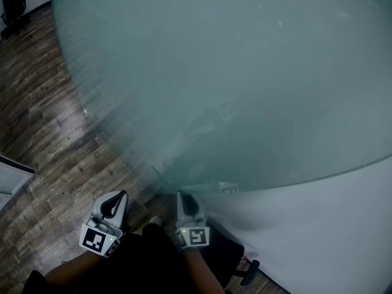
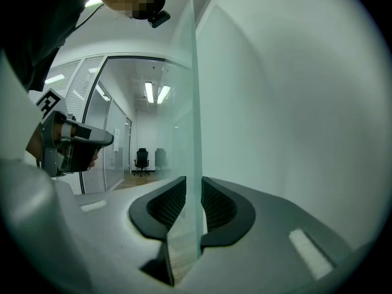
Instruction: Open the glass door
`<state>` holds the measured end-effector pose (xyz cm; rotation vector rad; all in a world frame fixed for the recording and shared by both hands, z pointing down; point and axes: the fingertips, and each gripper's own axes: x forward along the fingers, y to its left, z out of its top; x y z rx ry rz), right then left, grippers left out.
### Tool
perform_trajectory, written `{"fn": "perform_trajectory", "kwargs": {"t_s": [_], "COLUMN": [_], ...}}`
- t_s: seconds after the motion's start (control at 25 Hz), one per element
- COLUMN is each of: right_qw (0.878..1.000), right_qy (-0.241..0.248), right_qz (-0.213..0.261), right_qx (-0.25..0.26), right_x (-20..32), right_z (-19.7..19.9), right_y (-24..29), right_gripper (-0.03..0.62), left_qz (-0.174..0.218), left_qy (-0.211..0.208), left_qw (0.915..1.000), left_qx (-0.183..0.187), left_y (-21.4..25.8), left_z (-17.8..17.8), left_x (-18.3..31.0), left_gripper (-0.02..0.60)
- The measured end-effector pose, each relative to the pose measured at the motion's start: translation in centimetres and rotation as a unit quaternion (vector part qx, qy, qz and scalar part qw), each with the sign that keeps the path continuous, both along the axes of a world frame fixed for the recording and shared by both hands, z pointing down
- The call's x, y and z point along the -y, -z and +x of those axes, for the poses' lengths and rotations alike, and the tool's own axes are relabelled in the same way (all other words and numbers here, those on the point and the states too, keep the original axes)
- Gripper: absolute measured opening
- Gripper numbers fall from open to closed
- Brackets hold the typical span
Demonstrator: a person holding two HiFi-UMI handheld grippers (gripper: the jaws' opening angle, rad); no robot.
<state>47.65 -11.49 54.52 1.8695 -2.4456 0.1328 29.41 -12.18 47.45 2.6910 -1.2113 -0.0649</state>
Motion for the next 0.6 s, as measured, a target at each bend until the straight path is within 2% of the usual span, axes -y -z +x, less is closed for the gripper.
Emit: {"fn": "perform_trajectory", "kwargs": {"t_s": [0.24,0.6], "right_qw": [1.0,1.0], "right_qy": [-0.008,0.001], "right_qz": [0.012,0.013], "right_qx": [0.018,0.005], "right_x": [1.4,1.8], "right_z": [1.1,1.6], "right_y": [-0.8,-0.7], "right_gripper": [0.081,0.083], "left_qz": [-0.02,-0.004], "left_qy": [0.02,0.03], "left_qw": [0.9996,0.9995], "left_qx": [0.007,0.006], "left_y": [-1.7,-1.2], "left_z": [0.2,1.6], "left_x": [0.2,-0.2], "left_gripper": [0.0,0.0]}}
